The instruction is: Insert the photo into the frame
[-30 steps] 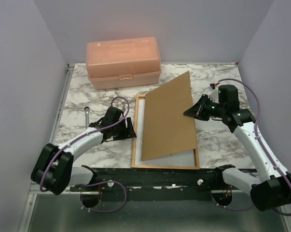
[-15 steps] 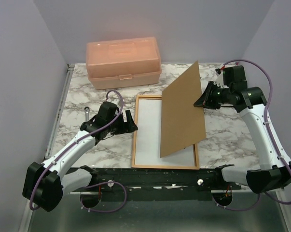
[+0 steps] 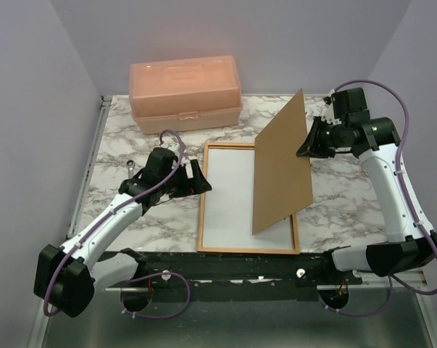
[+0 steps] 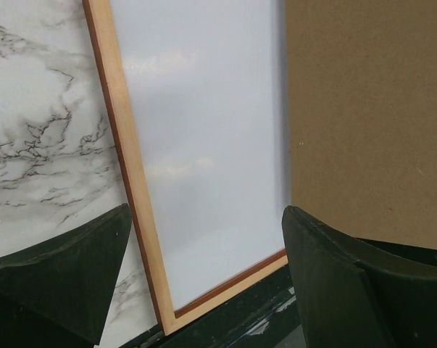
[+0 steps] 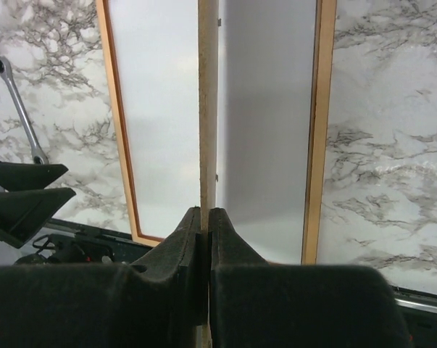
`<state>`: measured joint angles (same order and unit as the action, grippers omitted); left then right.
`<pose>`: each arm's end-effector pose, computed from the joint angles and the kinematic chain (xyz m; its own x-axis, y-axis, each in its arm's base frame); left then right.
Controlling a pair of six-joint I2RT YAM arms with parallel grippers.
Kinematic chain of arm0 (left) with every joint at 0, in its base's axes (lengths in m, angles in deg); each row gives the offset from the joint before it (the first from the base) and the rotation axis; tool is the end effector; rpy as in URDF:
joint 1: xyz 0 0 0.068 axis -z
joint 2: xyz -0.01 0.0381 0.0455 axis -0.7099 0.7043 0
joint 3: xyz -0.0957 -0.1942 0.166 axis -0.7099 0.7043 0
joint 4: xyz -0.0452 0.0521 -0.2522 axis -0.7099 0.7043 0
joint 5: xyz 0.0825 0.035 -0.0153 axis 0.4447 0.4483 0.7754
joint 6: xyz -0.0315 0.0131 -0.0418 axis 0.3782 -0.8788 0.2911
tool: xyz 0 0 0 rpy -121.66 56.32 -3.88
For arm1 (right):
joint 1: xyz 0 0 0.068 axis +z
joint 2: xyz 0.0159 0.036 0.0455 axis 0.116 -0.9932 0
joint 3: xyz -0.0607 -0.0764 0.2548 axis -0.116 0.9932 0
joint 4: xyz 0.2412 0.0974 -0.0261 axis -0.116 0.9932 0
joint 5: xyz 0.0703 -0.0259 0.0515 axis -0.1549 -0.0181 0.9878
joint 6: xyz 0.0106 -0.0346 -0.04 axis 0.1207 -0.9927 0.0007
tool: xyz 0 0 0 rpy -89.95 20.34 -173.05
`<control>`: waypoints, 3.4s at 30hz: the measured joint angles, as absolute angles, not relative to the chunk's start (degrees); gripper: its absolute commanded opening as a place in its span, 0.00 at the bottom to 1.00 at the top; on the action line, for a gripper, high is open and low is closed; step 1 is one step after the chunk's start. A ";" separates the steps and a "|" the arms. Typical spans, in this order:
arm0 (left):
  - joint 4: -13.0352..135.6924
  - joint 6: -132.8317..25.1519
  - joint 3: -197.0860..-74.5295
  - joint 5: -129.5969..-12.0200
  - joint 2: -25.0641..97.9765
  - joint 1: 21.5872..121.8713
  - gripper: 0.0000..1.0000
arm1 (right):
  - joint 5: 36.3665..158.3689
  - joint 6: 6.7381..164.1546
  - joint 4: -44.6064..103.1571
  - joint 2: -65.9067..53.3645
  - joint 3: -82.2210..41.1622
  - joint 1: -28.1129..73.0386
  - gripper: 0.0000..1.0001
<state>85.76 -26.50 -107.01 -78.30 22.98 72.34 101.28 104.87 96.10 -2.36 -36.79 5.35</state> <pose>0.1994 -0.1130 0.2545 -0.8436 -0.2473 -0.4766 0.1174 0.7811 -0.6132 0.2421 0.0588 0.4046 -0.8405 0.2640 -0.4731 0.0547 0.9101 0.4107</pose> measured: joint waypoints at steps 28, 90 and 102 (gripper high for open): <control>85.56 -24.60 -109.24 -84.28 22.96 72.63 0.99 | 117.10 105.11 82.50 -5.42 -37.86 13.39 0.60; 78.90 -18.90 -121.09 -100.72 34.68 62.77 0.00 | 120.64 116.32 56.97 10.56 -5.17 15.40 0.94; 62.87 -9.21 -107.52 -107.30 24.45 59.58 0.00 | 117.74 115.91 58.59 10.85 5.52 0.71 0.96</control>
